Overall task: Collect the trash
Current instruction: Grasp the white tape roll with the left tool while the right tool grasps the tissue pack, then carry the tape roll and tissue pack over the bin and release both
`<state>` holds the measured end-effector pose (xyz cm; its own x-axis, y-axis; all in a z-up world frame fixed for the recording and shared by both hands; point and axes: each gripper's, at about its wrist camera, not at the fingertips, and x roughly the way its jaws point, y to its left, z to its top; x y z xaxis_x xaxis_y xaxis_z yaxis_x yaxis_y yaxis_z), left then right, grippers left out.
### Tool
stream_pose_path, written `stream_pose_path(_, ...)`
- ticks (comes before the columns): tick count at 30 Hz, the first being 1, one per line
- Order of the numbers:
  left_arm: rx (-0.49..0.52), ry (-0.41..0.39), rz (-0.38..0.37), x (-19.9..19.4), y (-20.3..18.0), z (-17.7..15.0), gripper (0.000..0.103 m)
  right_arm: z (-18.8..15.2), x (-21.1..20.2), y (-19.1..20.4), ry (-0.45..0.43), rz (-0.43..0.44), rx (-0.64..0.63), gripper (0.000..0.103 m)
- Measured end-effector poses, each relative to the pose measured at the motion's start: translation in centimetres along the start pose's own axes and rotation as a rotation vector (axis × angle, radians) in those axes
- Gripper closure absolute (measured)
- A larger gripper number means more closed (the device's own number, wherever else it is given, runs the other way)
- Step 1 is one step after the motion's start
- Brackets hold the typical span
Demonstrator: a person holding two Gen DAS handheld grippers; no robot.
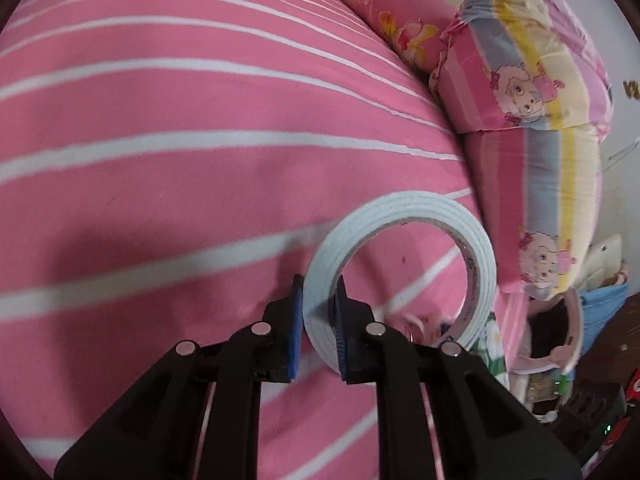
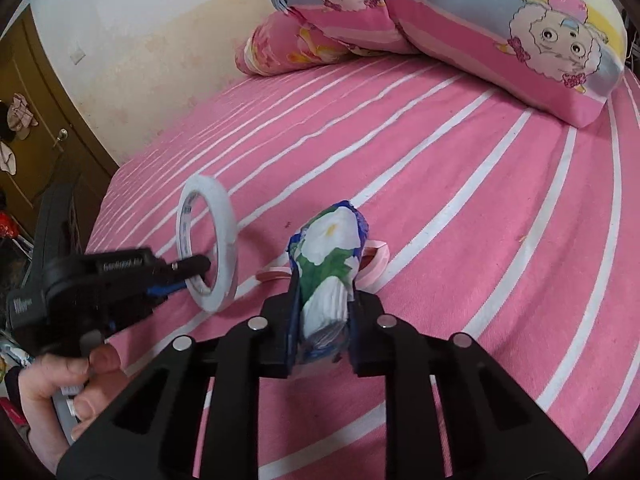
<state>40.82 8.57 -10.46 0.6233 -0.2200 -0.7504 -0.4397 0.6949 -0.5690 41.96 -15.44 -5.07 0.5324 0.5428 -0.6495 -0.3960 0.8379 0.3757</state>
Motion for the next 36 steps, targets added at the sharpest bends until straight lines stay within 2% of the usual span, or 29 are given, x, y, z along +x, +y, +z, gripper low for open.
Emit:
stream_pose_path(6,-0.065,0.012,-0.08,-2.8,1.8,-2.5,0.09,-0.8,-1.7,1.2,-0.004,0.035,-0.014,0.085)
stream_pose_path(10,-0.098,0.011,-0.105,-5.6,3.2,-4.7,0.09,-1.7,-3.6,2.6,0.011,0.075,-0.003,0.085)
stream_pose_path(15,-0.084,-0.018,-0.125,-9.7,3.0,-7.3,0.09,-3.3,-6.6,4.8,0.009,0.114,-0.009,0.085)
stream_pose_path(25,-0.079,-0.063,-0.163,-18.2,3.7,-14.4,0.09,-9.7,-13.4,6.6,-0.001,0.182,0.035,0.085)
stream_pose_path(31,-0.096,-0.054,-0.189,-21.8,3.3,-20.2,0.09,-13.7,-18.1,6.3,-0.036,0.183,0.013,0.085)
stream_pose_path(36,-0.045,-0.077,-0.203,-25.0,1.2,-23.6,0.09,-16.7,-22.0,6.2,-0.076,0.152,-0.018,0.085)
